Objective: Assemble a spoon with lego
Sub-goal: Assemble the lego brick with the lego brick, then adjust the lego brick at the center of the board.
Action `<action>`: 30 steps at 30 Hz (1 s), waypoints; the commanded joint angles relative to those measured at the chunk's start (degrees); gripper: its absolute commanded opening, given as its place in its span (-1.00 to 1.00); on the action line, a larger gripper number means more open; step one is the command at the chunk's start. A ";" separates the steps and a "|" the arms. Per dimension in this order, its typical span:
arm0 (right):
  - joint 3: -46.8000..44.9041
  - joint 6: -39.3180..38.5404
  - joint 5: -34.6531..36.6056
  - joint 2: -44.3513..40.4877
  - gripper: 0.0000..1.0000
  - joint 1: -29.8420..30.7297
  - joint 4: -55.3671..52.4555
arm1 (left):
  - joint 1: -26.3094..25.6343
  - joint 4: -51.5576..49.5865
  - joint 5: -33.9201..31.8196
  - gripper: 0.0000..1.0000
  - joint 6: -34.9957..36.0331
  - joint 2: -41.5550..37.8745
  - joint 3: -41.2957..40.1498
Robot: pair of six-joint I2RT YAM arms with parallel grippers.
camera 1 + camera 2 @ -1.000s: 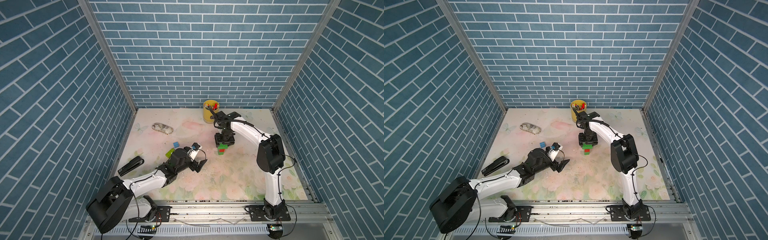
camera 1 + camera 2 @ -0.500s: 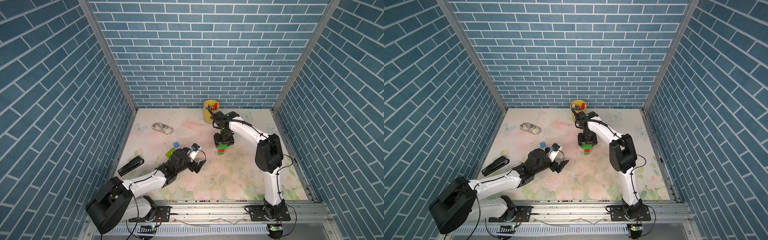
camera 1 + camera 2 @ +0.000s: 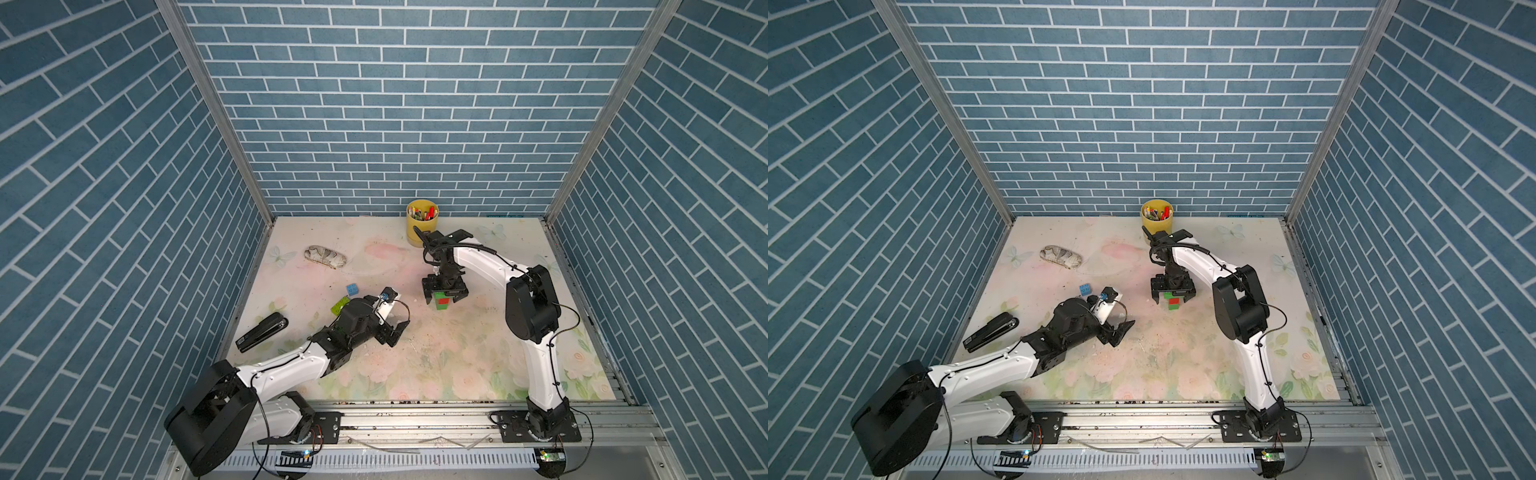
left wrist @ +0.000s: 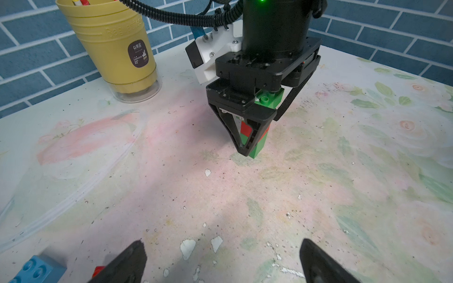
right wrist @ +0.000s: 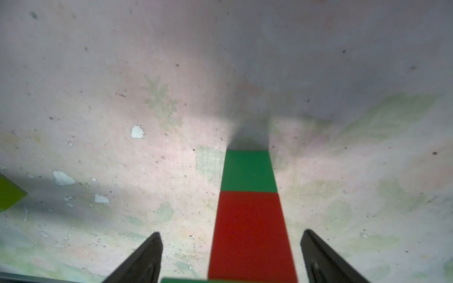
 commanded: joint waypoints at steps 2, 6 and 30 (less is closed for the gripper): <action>-1.56 1.24 -3.74 -3.27 0.79 0.14 -0.02 | -0.32 -1.87 -0.98 0.99 0.04 -0.59 0.63; -2.32 1.76 -5.76 -3.37 0.79 0.27 1.56 | -0.32 -3.01 -1.49 0.99 0.04 -1.07 0.98; -13.78 3.11 -11.49 -7.07 0.82 -1.22 16.37 | -0.32 -7.24 -3.47 0.99 -0.70 -3.94 1.34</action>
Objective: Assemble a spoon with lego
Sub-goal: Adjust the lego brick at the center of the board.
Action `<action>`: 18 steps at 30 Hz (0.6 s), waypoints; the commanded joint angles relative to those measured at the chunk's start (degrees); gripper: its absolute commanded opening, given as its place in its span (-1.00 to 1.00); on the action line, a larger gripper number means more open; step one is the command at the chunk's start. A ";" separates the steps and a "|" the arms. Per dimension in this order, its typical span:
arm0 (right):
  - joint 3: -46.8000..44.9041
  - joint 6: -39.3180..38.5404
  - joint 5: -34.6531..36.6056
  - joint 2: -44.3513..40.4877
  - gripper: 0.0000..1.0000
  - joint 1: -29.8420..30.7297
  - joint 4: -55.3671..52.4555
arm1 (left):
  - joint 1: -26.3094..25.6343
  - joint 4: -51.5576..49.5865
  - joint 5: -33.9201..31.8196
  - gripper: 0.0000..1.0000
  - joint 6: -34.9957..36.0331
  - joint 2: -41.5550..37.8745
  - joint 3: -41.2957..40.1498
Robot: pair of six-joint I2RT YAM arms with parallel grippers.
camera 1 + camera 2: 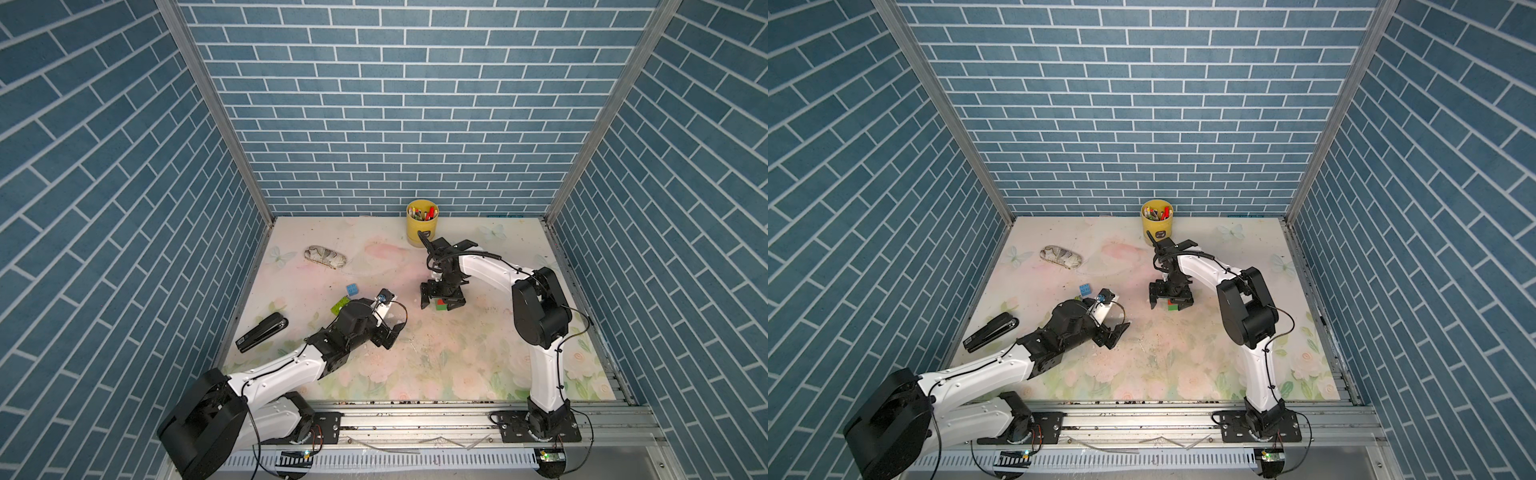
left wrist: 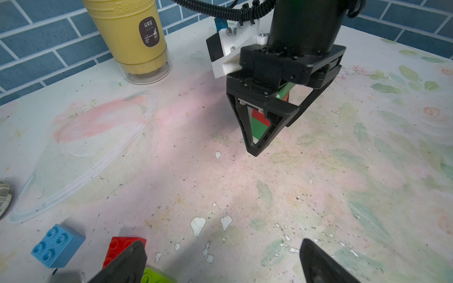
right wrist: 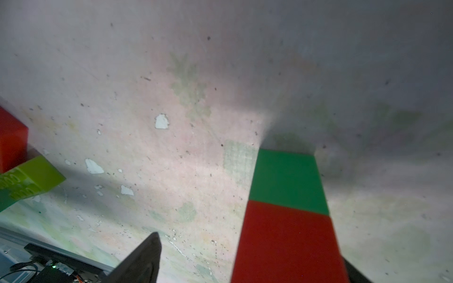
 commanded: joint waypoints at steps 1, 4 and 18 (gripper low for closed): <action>-2.27 1.49 -3.39 -2.15 0.82 -0.40 4.74 | -0.32 -0.97 -0.45 0.99 -0.39 -0.92 1.35; -2.71 1.58 -4.23 -2.13 0.82 -0.61 5.59 | -0.32 -1.35 -0.43 0.99 -0.58 -0.88 1.52; 0.36 1.84 -0.48 -3.80 0.97 -0.51 -0.11 | -0.28 -2.05 -0.87 0.99 -0.40 -0.41 1.98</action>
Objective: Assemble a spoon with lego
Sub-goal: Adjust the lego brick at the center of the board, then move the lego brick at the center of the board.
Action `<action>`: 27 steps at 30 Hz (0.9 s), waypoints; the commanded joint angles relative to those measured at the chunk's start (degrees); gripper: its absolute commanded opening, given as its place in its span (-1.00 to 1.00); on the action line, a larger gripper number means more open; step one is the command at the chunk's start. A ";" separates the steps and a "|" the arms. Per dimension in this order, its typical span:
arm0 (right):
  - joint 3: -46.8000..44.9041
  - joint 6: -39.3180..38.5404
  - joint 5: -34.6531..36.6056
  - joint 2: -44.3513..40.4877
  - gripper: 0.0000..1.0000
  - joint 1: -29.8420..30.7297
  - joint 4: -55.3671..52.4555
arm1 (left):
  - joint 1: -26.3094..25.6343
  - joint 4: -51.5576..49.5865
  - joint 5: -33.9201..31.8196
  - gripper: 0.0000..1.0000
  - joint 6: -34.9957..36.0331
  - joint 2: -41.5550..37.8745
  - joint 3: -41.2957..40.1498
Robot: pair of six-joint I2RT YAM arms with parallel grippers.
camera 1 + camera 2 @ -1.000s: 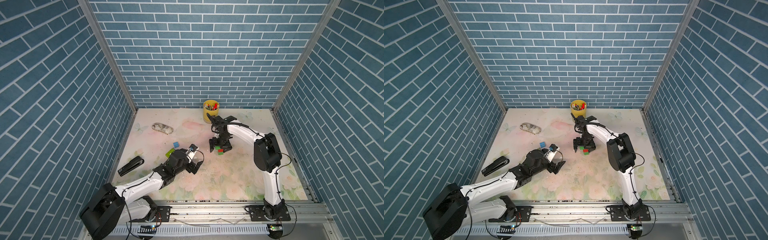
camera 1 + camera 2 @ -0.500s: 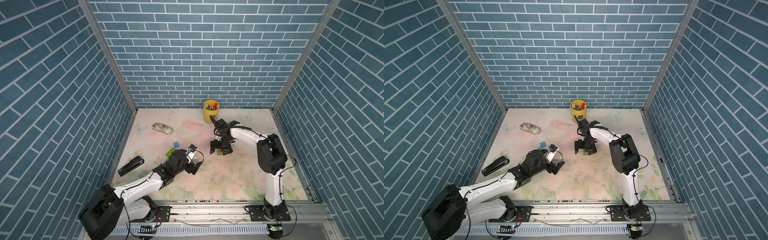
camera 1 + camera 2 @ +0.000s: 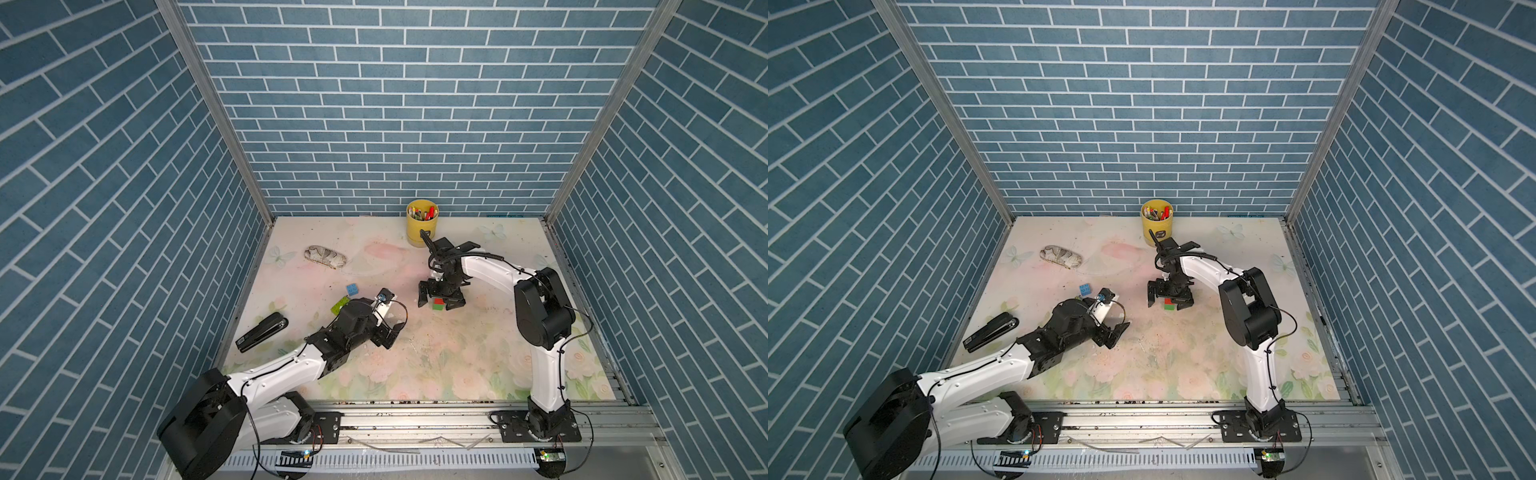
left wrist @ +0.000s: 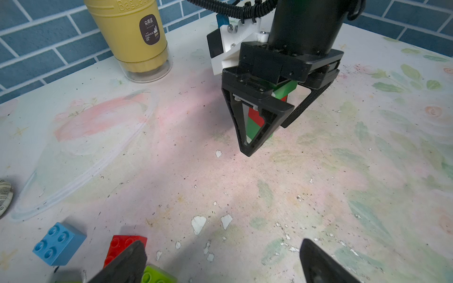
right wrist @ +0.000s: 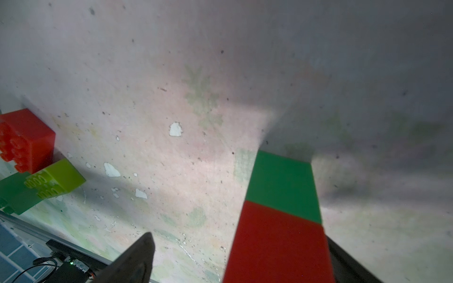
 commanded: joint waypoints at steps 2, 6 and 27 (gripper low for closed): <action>2.19 0.97 2.28 -3.43 0.97 0.00 -3.82 | -0.24 -1.59 -0.99 0.99 -0.39 -0.50 1.76; 1.67 0.97 3.23 -4.64 0.97 -0.01 -4.52 | -0.19 -3.64 -2.15 0.99 -1.24 -0.57 2.53; -1.80 -2.88 9.07 -21.22 0.97 1.04 -7.41 | 0.03 -37.69 -23.72 0.94 -25.83 4.66 19.30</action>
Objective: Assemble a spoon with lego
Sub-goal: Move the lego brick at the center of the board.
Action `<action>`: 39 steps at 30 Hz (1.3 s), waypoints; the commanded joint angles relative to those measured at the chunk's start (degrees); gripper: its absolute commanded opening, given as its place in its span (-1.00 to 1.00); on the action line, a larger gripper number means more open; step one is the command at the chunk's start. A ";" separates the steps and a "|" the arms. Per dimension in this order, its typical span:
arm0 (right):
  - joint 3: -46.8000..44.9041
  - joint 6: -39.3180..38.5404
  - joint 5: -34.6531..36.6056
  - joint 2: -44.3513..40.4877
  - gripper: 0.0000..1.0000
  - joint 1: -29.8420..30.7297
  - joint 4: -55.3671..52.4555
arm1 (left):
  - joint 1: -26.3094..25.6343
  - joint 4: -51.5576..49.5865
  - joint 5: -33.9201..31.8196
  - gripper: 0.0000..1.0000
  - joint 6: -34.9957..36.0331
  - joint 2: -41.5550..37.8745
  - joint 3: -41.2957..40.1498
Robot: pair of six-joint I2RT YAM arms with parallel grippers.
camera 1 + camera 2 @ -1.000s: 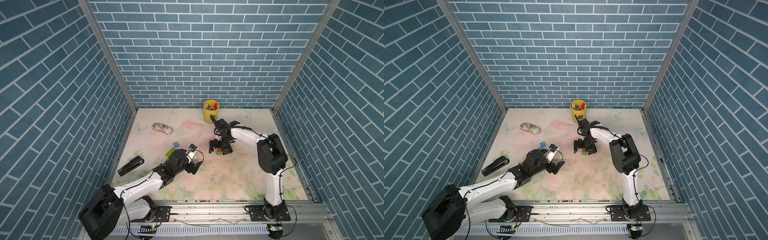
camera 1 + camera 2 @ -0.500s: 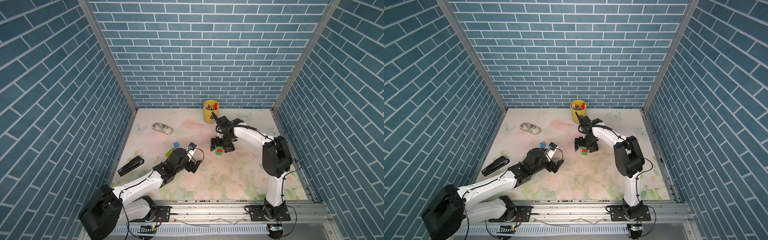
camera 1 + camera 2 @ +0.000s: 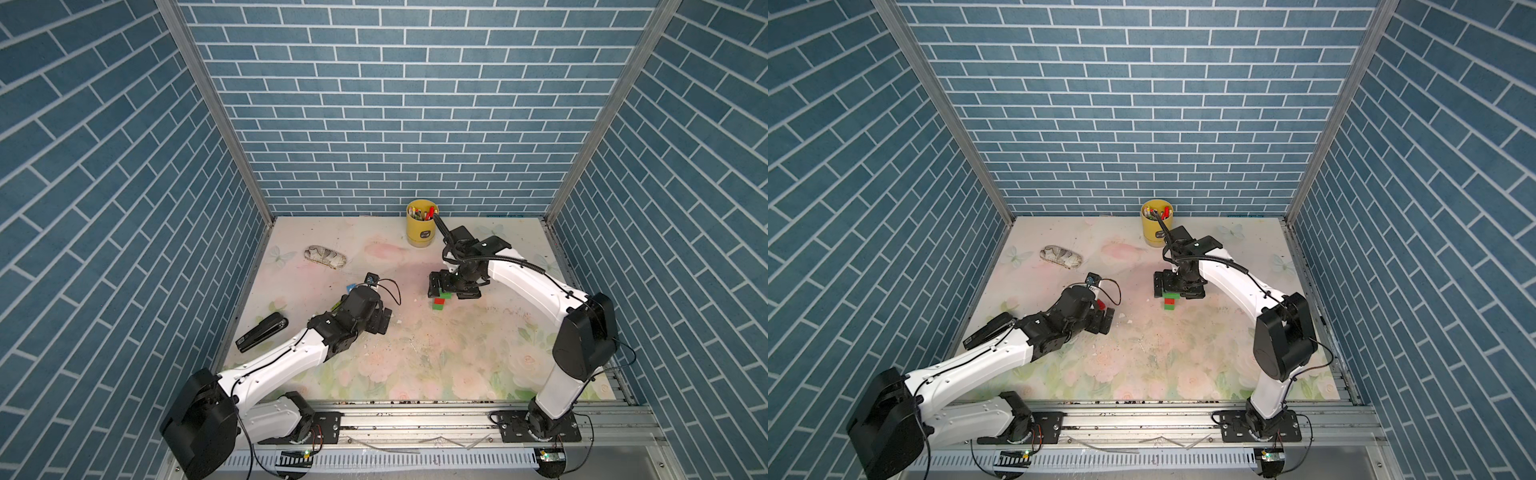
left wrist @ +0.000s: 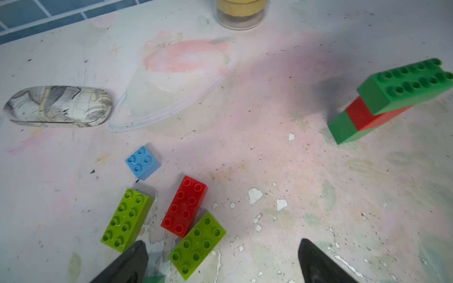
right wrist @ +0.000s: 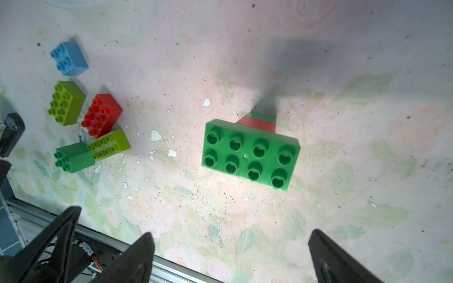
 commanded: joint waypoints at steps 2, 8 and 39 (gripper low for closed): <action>3.08 -3.43 2.63 -3.11 0.98 -0.33 -4.01 | 0.27 -12.18 -5.51 0.93 -12.09 4.84 6.51; 10.05 -7.74 2.95 -2.12 0.97 -2.87 -6.15 | 2.06 -18.69 -3.90 0.90 -23.40 10.86 11.54; 16.82 -13.80 0.42 -1.23 0.98 -9.78 -7.56 | 7.22 -17.59 4.77 0.88 -28.54 25.85 14.96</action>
